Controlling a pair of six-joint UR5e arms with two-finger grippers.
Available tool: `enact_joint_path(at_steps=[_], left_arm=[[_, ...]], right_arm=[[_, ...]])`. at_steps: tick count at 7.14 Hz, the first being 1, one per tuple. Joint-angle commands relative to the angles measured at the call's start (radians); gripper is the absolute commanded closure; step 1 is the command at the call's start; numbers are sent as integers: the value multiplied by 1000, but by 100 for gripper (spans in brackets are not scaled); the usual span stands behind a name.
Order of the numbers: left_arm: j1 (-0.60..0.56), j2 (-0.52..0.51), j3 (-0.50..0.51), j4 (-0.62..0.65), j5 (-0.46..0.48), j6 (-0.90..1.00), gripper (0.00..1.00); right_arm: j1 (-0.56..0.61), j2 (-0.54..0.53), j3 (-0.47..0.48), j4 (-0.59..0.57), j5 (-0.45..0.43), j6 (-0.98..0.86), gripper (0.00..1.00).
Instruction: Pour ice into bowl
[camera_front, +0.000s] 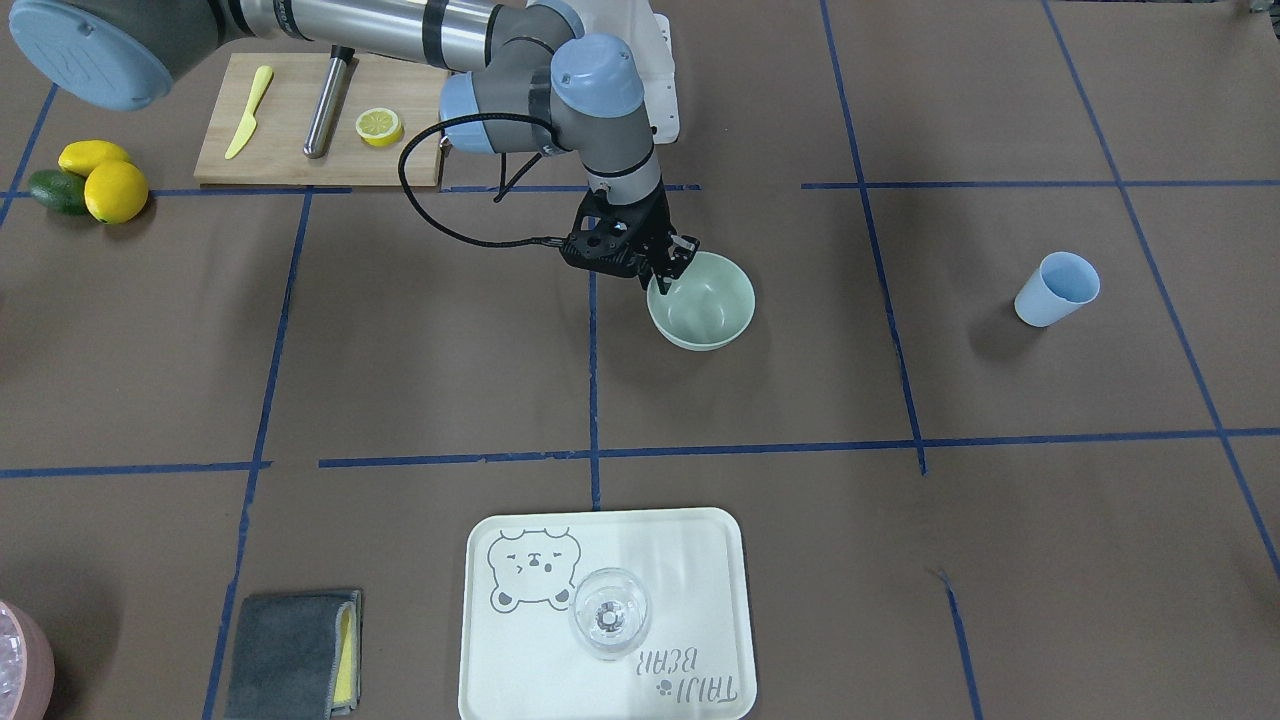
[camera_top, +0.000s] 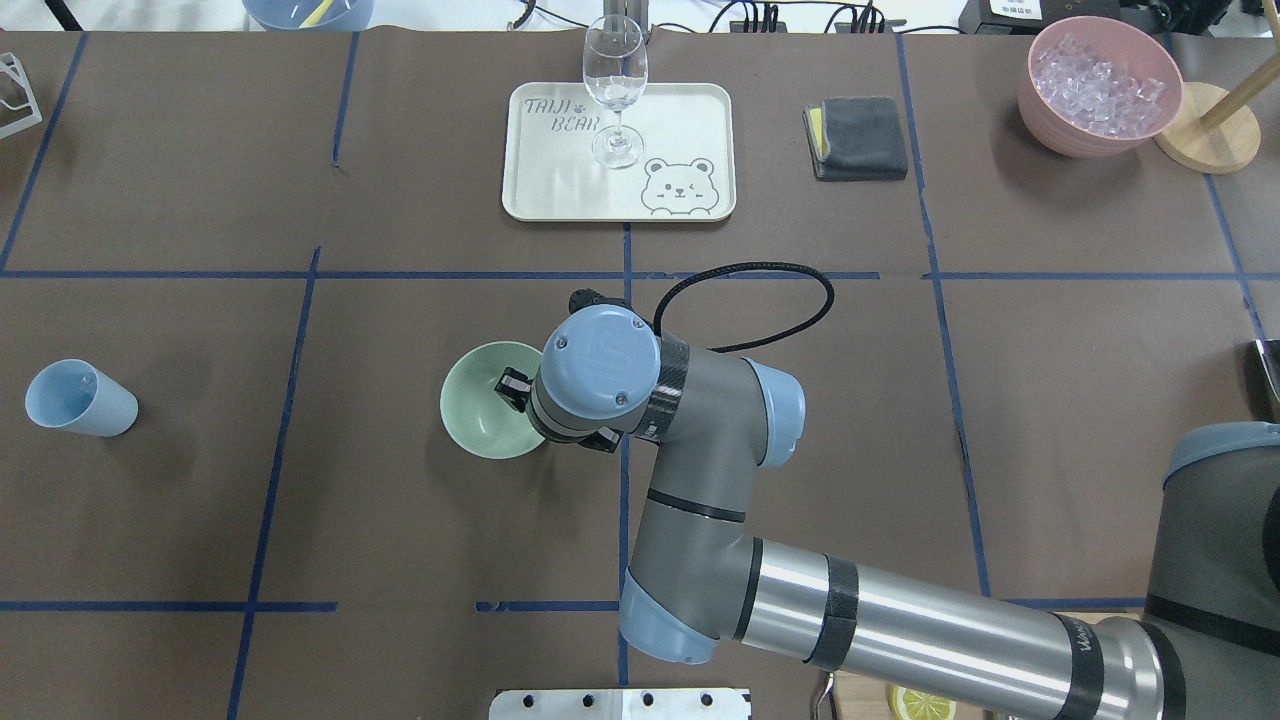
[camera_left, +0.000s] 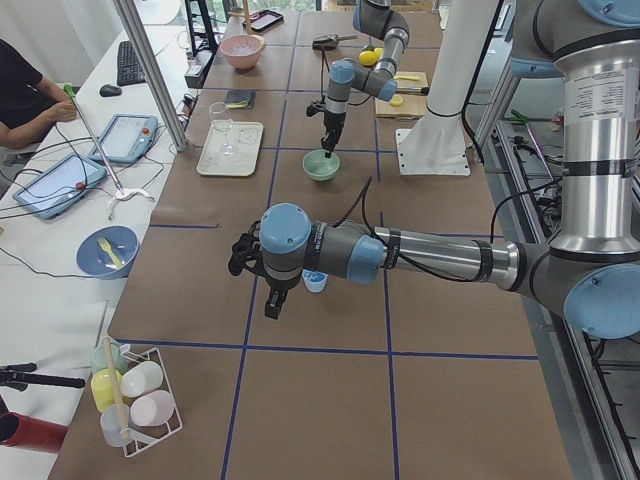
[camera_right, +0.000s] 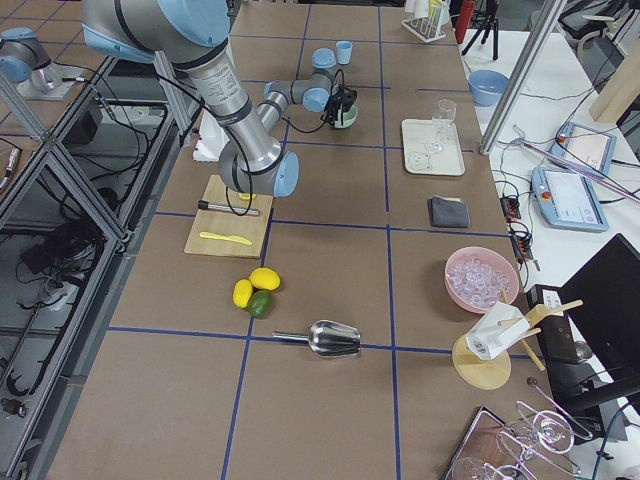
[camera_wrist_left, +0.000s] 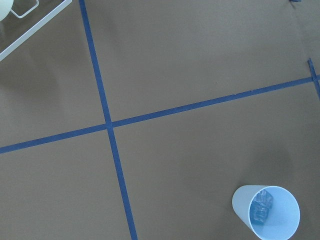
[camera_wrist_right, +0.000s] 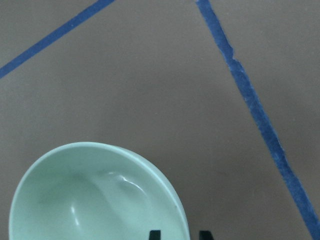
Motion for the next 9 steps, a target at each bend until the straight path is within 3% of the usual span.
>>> enact_joint_path(at_steps=[1,2,3,5,6,8,9], left_arm=[[0,1,5,-3,2,3,0],[0,6,5,-19,3,1,0],[2,26,9,-51,5,0,0],[41,49,20,-179,6,-28,0],[82,44,8,-209,8,-157,0],[223,55,0,-455,67,-399,0],[263,125,-6,-669,107,-568,0]], right_arm=[[52,-16,53,-9,76,-6,0],[134,-139,173,-3,213,-11,0],[216,-293,323,-1,281,-99,0],[329,-626,494,8,338,-412,0],[423,-742,501,8,405,-601,0],[617,-902,494,6,507,-960,0],[661,-931,490,6,512,-1039,0]])
